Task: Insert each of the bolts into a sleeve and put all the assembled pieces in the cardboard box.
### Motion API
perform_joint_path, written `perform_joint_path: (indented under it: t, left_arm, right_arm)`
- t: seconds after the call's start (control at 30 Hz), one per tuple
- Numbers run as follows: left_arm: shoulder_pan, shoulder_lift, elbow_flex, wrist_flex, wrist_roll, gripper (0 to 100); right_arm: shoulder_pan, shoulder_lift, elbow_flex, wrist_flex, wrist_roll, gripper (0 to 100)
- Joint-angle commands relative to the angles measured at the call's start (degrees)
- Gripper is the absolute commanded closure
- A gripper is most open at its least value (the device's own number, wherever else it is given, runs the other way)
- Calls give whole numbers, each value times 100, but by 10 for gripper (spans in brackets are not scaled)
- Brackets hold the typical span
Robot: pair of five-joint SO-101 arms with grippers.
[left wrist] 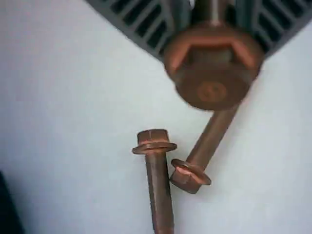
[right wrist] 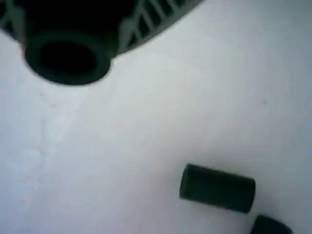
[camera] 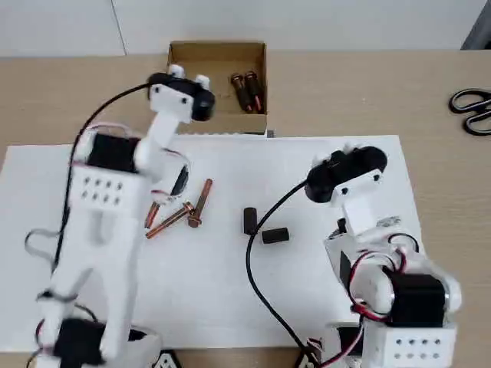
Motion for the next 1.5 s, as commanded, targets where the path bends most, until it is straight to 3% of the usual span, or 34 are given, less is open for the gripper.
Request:
perform_joint_path:
  t: [0.0,0.13,0.27,0.4,0.6,0.8,0.97,1.2,1.47]
  left_arm:
    - [44,-1345,769,-826,712,995]
    - [0,-2312,1930,-2163,1670,995]
    - [26,-3191,2870,-2945,2470,995]
    - [35,-3921,3697,-3560,3182,995]
    - [44,-4844,4778,-4290,4000,995]
    - [88,-5864,5807,-4949,4211,995]
    - [598,-7007,6229,-4941,4202,995]
    - [1266,-8202,6686,-4941,4211,995]
    - [1741,-8264,6703,-4932,4211,995]
  right_arm:
    - [-31,-251,-264,-277,-765,996]
    - [-31,-488,26,-708,-1582,997]
    - [-180,-743,492,-831,-1714,997]
    - [-1068,-1165,941,-1077,-1758,997]
    - [-2536,-1921,2189,-2308,-1758,997]
    - [-3319,-2431,3367,-3169,-1714,997]
    - [-3741,-2589,3833,-3398,-1714,997]
    - [-3802,-2589,4185,-3855,-1591,997]
    - [-3890,-2589,4176,-4101,-1266,997]
